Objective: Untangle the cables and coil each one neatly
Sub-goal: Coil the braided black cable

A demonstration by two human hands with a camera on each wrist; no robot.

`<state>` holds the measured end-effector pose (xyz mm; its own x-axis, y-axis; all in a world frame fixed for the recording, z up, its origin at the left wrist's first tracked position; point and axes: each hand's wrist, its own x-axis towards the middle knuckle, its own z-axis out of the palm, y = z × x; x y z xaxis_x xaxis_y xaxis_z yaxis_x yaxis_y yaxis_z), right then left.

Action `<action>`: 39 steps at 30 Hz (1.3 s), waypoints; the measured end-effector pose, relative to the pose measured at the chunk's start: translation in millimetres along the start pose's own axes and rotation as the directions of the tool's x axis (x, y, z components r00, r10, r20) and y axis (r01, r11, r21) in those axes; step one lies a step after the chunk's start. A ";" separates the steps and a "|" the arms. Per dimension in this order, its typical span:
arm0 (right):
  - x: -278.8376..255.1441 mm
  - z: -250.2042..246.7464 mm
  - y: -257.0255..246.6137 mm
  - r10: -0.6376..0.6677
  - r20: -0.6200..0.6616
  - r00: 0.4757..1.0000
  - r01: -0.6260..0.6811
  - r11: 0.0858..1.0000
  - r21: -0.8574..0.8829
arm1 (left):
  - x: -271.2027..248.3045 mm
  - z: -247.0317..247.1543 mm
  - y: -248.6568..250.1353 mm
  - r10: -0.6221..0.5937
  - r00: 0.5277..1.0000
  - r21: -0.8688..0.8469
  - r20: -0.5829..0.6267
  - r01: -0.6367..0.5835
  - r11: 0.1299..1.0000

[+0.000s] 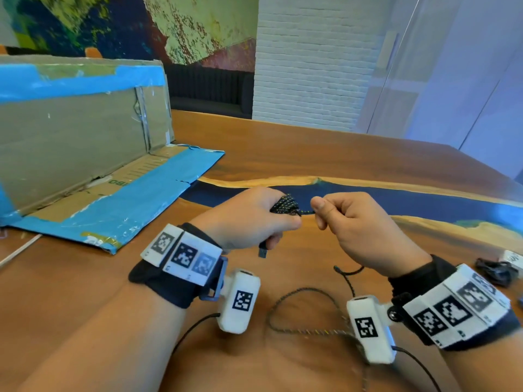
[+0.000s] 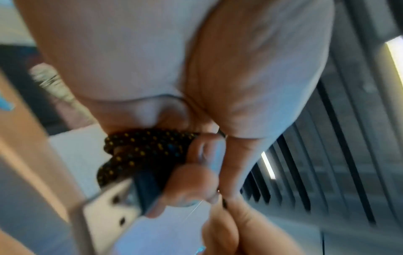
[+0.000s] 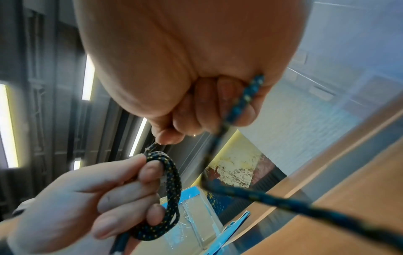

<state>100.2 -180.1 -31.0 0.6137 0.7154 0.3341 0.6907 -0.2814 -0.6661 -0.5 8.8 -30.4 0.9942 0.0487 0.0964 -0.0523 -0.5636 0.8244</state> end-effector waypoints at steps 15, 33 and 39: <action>-13.0 -28.3 4.8 0.029 0.503 0.864 -0.330 0.787 0.522 | 3.1 -21.1 -18.3 -0.023 0.956 -0.232 -0.292 -0.047 0.972; 17.9 -25.4 54.5 0.541 -0.093 0.836 -0.314 0.610 0.727 | 4.1 -17.2 -26.0 -0.274 0.960 -0.619 -0.056 0.182 0.764; 33.0 -38.7 52.5 0.540 -0.212 0.815 -0.260 0.666 0.699 | -0.3 -13.6 -19.7 -0.210 0.977 -0.600 -0.035 0.147 0.786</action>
<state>171.4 -196.0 -29.1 0.9538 0.2955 0.0536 0.0330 0.0742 -0.9967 -1.1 31.1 -39.1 0.9791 0.1948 -0.0589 0.0482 0.0588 0.9971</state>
